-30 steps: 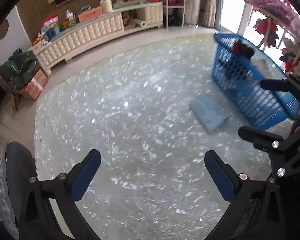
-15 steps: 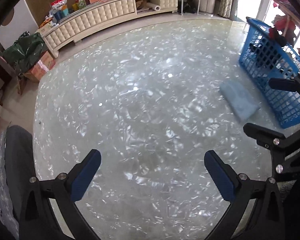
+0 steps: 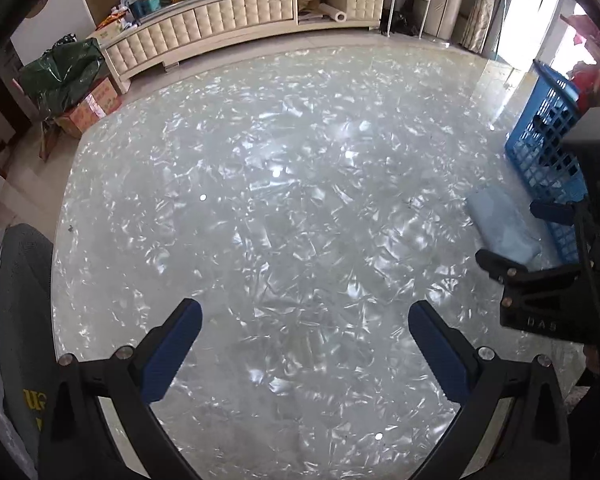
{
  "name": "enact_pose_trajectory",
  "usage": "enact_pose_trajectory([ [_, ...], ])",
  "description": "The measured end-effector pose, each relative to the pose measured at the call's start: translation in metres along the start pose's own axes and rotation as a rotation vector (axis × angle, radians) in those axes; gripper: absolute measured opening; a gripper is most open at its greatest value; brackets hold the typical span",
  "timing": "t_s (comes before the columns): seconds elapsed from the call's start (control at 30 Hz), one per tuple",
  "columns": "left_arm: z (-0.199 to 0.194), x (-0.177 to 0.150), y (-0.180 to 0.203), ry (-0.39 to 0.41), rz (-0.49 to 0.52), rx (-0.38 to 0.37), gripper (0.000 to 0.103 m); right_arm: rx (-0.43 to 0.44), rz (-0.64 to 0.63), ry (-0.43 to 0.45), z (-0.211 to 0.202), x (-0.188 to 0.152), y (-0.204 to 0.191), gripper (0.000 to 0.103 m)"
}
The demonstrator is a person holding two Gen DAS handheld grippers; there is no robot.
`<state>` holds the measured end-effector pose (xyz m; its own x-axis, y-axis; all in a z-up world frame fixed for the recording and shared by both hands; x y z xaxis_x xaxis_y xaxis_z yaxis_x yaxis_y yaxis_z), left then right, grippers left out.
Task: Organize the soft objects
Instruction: 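Close the right gripper on the light blue cloth and lift it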
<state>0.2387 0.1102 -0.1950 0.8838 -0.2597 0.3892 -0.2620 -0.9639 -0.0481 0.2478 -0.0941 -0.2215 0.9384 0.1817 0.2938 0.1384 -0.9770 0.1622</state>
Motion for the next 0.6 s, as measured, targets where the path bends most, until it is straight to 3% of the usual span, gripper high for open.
enact_pose_trajectory([
  [0.2,-0.003,0.007,0.006,0.012,0.007,-0.019,0.103,0.004,0.046,-0.019,0.013,0.002,0.011,0.086],
  [0.4,-0.01,0.011,0.014,0.026,0.007,-0.053,0.103,0.081,0.064,-0.028,0.014,0.008,0.019,0.053],
  [0.6,-0.008,0.008,0.022,0.01,0.032,-0.048,0.103,0.121,0.07,-0.01,0.015,0.006,0.022,0.042],
])
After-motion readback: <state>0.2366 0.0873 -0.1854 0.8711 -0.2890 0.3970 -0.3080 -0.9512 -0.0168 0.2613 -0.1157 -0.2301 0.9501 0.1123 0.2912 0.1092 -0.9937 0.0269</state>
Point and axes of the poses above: each gripper's, at about its wrist camera, not at the fingertips, and z roughly the way its jaws point, y to its right, x to its top, the point moved 8 cm from there along z, roughly the way its jaws point, and after that the axes turned 5 degrees about z, right-handed, at the moved point
